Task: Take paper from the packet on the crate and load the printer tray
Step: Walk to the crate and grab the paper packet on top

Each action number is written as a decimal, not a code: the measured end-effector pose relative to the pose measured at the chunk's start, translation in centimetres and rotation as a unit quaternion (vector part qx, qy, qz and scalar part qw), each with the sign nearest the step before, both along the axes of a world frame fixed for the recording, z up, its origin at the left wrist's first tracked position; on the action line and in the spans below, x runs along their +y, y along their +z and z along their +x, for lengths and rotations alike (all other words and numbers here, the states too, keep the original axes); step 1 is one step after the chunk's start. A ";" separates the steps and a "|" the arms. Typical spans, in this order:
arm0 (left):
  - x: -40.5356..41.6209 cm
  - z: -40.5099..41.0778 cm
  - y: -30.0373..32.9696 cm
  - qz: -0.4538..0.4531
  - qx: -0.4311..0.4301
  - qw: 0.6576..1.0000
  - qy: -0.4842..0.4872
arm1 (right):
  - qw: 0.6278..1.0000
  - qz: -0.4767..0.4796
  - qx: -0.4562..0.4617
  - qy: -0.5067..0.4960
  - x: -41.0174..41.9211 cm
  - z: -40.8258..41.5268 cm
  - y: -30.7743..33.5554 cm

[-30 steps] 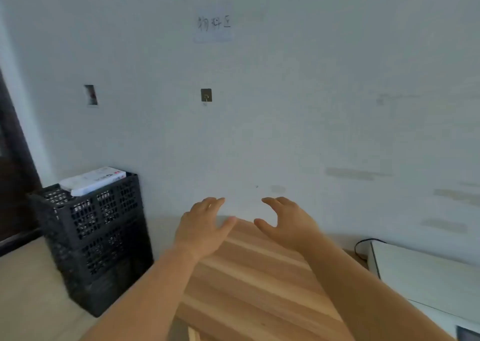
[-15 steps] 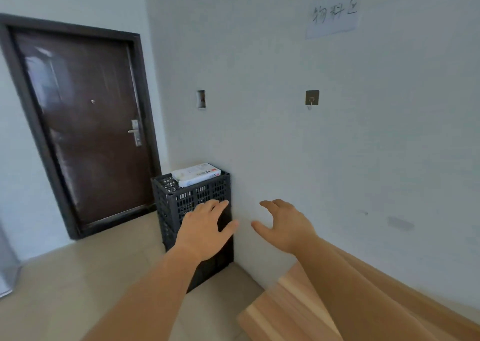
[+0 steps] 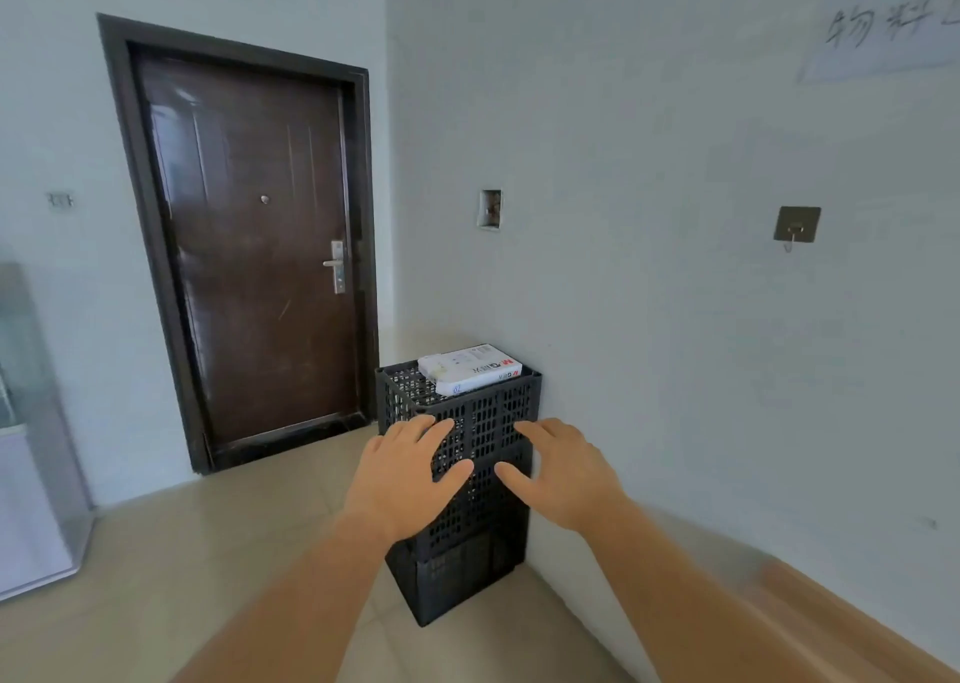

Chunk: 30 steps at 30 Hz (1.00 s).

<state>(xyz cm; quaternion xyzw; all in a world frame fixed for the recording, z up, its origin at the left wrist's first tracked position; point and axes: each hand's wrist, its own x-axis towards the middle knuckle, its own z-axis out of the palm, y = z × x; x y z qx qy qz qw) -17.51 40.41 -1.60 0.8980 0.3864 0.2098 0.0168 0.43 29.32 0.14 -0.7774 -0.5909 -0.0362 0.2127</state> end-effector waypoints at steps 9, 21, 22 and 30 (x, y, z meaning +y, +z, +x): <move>10.8 -3.6 -1.8 -0.020 0.002 1.000 0.006 | 0.999 -0.017 -0.036 0.005 12.3 -3.0 -1.7; 28.7 -2.7 -2.0 -0.004 0.065 0.998 0.021 | 0.999 -0.018 -0.036 0.034 31.5 -2.0 -4.0; 30.2 -2.5 -1.4 0.003 0.067 0.998 0.021 | 0.999 -0.012 -0.031 0.036 33.2 -1.7 -3.7; 42.3 -2.0 -0.1 -0.020 0.038 0.999 0.033 | 0.998 -0.002 -0.002 0.056 45.8 -1.2 -3.2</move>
